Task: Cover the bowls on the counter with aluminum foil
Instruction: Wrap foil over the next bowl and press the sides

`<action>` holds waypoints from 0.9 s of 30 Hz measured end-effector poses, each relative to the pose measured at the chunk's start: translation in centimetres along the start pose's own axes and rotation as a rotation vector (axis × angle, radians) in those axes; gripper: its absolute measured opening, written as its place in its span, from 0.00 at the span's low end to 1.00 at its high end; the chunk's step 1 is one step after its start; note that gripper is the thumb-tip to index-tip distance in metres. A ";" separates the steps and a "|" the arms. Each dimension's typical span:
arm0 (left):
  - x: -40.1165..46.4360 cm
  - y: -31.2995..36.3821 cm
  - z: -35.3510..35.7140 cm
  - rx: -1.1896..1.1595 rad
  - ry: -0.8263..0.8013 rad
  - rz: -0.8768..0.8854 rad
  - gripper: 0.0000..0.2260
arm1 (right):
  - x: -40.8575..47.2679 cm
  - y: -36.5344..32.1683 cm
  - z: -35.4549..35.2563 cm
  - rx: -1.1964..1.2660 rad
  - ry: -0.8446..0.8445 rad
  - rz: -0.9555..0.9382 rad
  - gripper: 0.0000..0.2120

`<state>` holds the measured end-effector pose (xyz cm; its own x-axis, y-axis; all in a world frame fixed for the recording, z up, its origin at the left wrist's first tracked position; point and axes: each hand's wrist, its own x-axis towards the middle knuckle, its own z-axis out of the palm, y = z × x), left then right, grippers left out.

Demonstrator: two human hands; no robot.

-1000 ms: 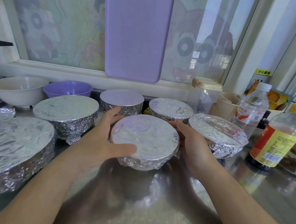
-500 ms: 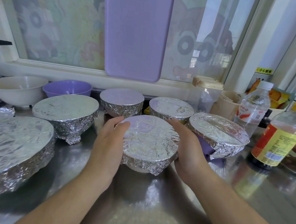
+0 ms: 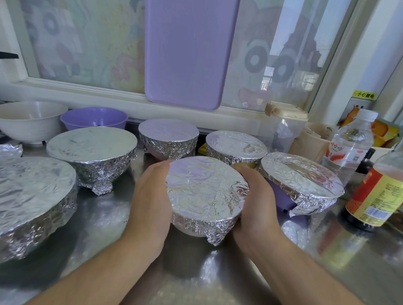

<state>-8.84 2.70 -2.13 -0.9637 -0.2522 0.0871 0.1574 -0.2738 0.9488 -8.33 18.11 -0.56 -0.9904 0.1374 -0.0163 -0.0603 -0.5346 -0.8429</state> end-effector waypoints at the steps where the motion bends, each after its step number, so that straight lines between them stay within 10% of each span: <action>1: 0.0 0.0 0.0 -0.001 -0.003 0.009 0.14 | -0.2 -0.1 0.1 -0.002 0.002 0.000 0.11; 13: 0.5 1.3 -0.6 -0.076 -0.094 -0.120 0.18 | -0.2 -1.2 0.3 -0.042 0.034 0.044 0.14; 18: 0.6 1.5 -0.9 -0.064 -0.102 -0.119 0.21 | 0.6 -0.6 -0.6 -0.055 0.285 -0.055 0.35; 27: 1.2 1.0 -1.4 -0.057 -0.144 -0.126 0.17 | -0.4 -0.6 0.6 -0.006 0.018 0.034 0.11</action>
<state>-9.52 0.84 -1.49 -0.9968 -0.0783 0.0151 0.0415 -0.3484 0.9364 -7.94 17.87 0.25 -0.9894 0.1344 -0.0542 -0.0263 -0.5345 -0.8448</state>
